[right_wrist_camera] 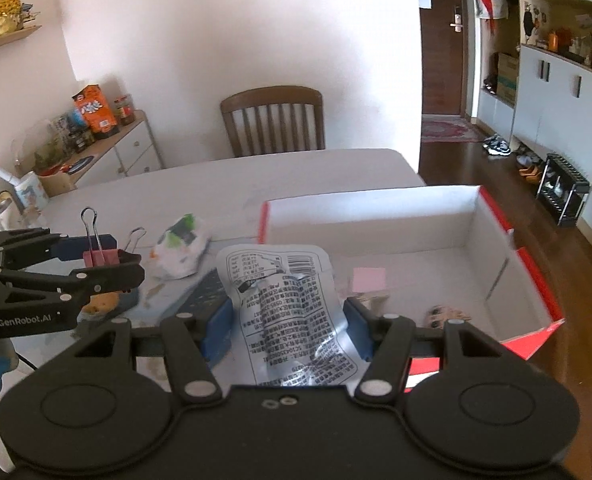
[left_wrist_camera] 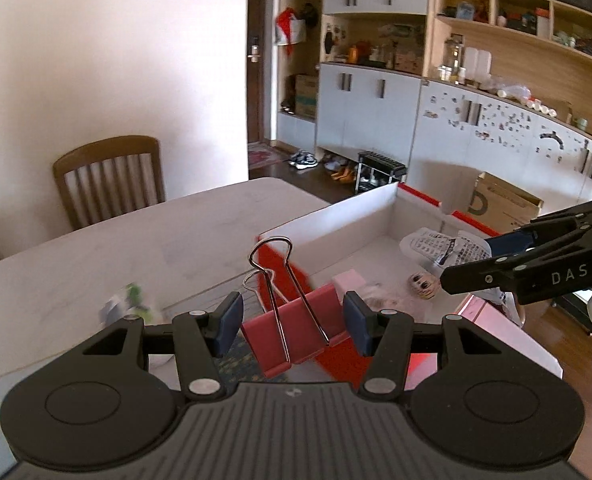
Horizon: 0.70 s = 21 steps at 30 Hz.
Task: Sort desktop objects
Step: 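Carry the binder clip and white packet over the red box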
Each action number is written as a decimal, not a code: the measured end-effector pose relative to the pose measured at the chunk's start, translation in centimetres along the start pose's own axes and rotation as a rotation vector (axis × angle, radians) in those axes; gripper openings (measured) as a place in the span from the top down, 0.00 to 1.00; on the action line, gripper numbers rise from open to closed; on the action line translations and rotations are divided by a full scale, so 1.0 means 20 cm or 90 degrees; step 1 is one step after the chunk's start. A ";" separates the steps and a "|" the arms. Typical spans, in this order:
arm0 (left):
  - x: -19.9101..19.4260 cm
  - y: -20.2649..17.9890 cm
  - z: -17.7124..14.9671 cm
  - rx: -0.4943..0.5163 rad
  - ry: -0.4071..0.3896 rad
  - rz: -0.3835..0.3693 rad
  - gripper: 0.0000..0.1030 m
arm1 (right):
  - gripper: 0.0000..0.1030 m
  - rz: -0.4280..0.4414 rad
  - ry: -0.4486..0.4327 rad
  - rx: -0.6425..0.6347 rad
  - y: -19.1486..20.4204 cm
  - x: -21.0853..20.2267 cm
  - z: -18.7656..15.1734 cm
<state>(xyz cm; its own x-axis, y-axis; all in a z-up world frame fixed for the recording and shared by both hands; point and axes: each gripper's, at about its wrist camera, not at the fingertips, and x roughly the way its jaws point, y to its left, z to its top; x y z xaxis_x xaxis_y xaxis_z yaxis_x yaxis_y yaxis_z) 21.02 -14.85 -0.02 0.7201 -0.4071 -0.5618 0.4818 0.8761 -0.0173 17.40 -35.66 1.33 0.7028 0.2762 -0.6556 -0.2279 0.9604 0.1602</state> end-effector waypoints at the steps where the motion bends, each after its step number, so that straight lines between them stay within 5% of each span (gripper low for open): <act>1: 0.03 -0.03 0.01 0.004 0.000 -0.002 0.48 | 0.42 -0.004 0.000 0.000 -0.02 0.00 0.00; 21: 0.55 -0.32 0.23 0.075 0.056 -0.044 0.48 | 0.41 -0.049 0.004 0.026 -0.52 0.10 0.09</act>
<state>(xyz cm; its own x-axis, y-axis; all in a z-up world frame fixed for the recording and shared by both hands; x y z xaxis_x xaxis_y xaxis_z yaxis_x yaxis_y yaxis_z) 28.15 -26.24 -2.23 0.6394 -0.4367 -0.6329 0.5874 0.8085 0.0355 22.45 -45.07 -0.25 0.7131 0.2018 -0.6714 -0.1462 0.9794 0.1391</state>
